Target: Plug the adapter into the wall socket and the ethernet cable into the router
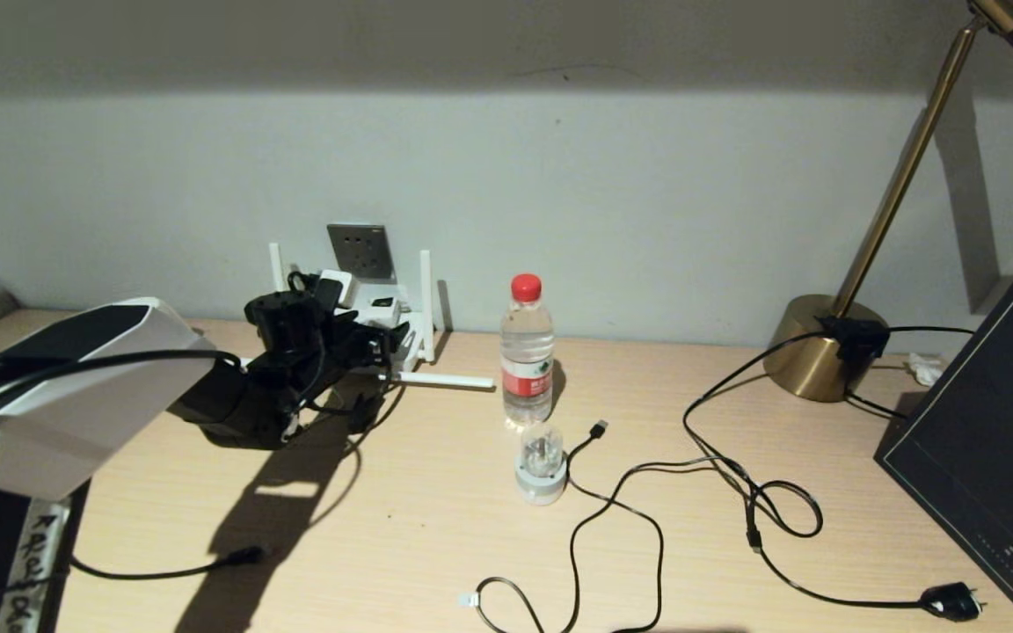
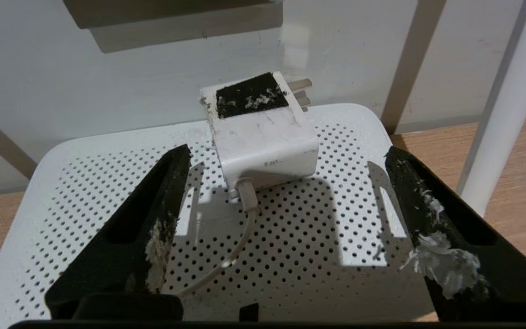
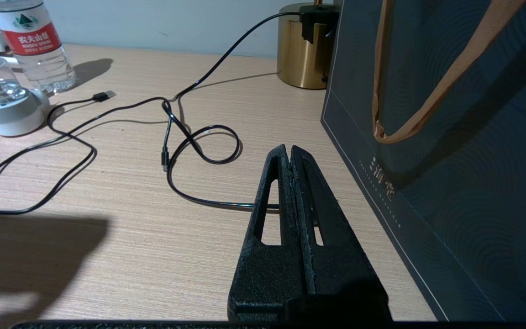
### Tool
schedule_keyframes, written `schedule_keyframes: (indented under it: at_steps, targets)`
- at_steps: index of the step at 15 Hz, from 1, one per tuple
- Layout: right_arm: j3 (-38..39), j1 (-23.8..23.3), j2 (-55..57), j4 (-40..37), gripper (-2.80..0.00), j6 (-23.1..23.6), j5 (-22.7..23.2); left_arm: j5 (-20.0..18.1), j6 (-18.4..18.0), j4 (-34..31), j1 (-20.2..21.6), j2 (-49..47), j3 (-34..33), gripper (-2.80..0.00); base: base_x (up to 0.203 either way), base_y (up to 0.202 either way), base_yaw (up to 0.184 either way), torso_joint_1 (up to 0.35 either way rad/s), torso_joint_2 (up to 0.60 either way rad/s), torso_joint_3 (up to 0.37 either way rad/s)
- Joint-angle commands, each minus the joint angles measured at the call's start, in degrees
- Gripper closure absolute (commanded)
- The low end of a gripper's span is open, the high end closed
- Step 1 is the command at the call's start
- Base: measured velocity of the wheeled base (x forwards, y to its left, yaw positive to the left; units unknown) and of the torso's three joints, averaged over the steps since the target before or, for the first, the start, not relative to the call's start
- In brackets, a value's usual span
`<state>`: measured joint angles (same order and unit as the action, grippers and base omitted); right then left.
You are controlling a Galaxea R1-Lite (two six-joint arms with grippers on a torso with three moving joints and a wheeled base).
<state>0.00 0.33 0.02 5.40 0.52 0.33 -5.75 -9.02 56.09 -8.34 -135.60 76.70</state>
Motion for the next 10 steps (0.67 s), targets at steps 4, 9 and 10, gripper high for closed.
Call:
schedule_keyframes:
  at_steps: [4, 9, 10]
  targets:
    - [2.02, 0.02, 0.06, 0.05, 0.00, 0.00, 0.02, 0.04, -0.12, 0.16, 0.43, -1.77, 2.93, 0.00, 0.000, 0.000, 0.000, 0.000, 0.00, 0.000]
    - [2.02, 0.02, 0.06, 0.05, 0.00, 0.06, 0.02, -0.05, -0.12, 0.40, 0.35, -2.30, 2.75, 0.00, 0.000, 0.000, 0.000, 0.000, 0.00, 0.000]
    - [2.02, 0.02, 0.06, 0.05, 0.00, 0.00, 0.02, -0.05, -0.12, 0.42, 0.34, -2.30, 2.67, 0.00, 0.000, 0.000, 0.000, 0.000, 0.00, 0.000]
